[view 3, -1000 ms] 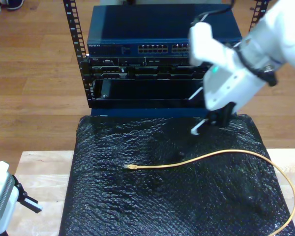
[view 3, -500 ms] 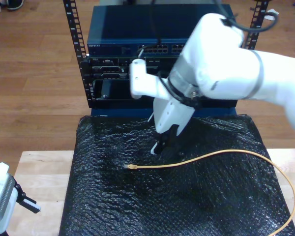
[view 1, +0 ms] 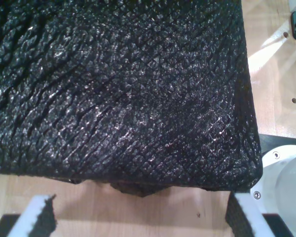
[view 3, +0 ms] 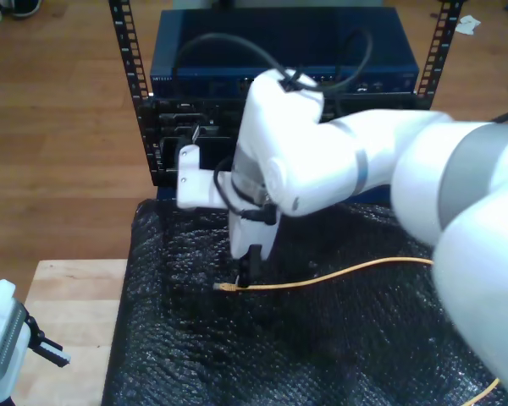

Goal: Grab the cable and plug it in

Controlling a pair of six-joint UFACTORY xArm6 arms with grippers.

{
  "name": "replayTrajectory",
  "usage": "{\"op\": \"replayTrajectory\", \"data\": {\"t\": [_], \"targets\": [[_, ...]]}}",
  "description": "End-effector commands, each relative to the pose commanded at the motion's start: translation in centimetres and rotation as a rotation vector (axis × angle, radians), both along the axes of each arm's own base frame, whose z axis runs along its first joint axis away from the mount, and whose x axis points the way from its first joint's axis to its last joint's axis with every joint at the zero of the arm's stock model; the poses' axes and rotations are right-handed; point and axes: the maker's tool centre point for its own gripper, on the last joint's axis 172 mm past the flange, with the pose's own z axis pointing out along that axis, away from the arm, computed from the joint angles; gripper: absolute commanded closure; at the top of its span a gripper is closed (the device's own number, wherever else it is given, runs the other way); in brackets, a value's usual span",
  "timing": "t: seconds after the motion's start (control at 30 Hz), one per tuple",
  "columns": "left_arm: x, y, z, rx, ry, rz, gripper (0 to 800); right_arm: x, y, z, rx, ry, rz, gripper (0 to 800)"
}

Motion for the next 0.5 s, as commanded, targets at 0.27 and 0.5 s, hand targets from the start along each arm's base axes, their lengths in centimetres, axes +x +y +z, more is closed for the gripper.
{"op": "replayTrajectory", "data": {"t": [0.27,0.5], "targets": [[0.0,0.0,0.0,0.000,-0.001,0.000,0,1.0,-0.2,-2.8,-0.028,-0.010,-0.039,26],[0.0,0.1,0.0,0.000,-0.001,0.001,0,1.5,-0.1,-4.7,-0.035,-0.009,-0.056,45]]}}
